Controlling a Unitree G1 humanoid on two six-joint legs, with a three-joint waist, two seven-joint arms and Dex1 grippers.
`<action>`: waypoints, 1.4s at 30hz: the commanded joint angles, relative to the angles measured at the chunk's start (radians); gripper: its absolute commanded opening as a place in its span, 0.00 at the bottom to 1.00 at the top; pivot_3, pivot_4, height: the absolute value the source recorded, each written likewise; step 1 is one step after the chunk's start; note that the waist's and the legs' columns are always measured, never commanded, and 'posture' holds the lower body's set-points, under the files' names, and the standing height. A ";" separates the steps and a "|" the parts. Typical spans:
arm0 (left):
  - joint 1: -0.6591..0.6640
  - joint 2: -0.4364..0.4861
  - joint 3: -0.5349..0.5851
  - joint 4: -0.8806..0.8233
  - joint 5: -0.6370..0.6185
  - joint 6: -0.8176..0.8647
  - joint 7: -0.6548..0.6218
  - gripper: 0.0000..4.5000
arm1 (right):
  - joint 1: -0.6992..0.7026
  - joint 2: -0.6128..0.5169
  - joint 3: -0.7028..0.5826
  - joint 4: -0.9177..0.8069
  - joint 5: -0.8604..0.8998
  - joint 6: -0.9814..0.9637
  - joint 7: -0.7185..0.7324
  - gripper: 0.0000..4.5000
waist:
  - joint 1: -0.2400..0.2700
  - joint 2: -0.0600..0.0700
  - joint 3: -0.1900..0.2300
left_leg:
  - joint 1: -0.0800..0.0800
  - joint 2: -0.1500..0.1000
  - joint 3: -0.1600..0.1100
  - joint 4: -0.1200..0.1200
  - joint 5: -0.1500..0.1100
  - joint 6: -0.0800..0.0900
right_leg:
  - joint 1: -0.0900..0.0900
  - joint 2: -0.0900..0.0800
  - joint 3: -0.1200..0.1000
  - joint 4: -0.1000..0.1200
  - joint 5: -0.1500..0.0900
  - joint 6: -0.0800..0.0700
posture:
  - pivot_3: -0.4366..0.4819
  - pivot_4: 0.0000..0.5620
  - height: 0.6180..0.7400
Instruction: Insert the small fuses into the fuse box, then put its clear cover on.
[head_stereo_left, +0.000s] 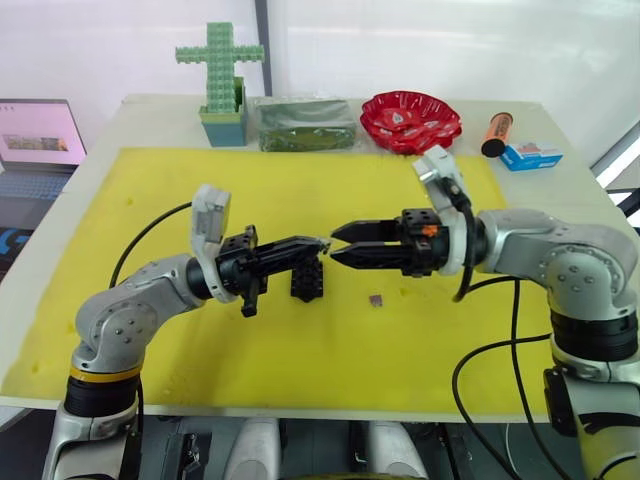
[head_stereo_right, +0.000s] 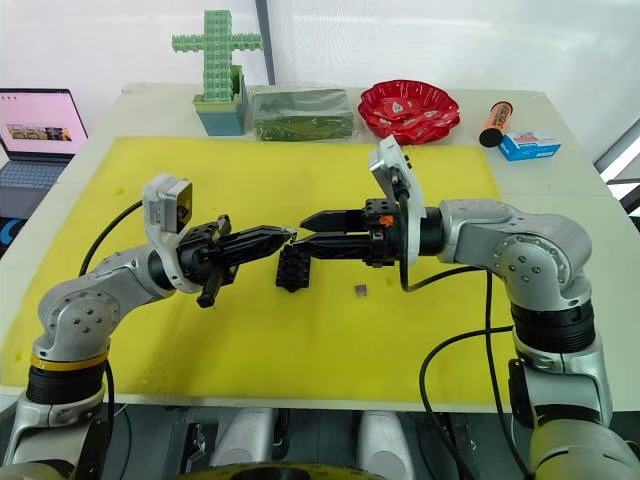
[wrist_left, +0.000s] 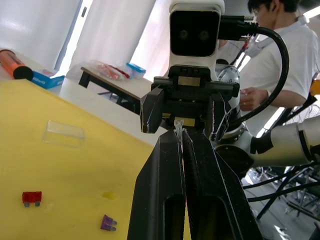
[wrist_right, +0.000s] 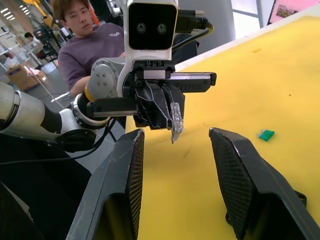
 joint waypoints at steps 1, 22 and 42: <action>-0.012 0.005 -0.001 -0.032 -0.002 -0.009 -0.011 0.00 | -0.009 0.008 -0.022 -0.026 0.028 -0.005 -0.006 0.48 | 0.000 0.000 0.000 | 0.000 0.000 0.000 0.000 0.000 0.000 | 0.000 0.000 0.000 0.000 0.000 0.000 | 0.48 0.27 1.00; -0.003 0.015 -0.006 -0.044 -0.005 -0.002 -0.019 0.00 | -0.010 0.007 -0.027 -0.025 0.061 -0.002 -0.017 0.01 | 0.000 0.000 0.000 | 0.000 0.000 0.000 0.002 0.000 0.000 | 0.000 0.000 0.000 0.001 0.000 0.000 | 0.48 0.27 1.00; 0.339 0.089 -0.029 -0.112 0.362 -0.332 -0.083 0.99 | -0.093 -0.092 0.235 -0.076 -0.317 -0.165 0.040 0.00 | 0.002 0.001 -0.001 | 0.001 0.000 0.002 0.002 0.000 0.001 | -0.001 0.000 0.003 0.001 -0.002 -0.003 | 0.48 0.27 1.00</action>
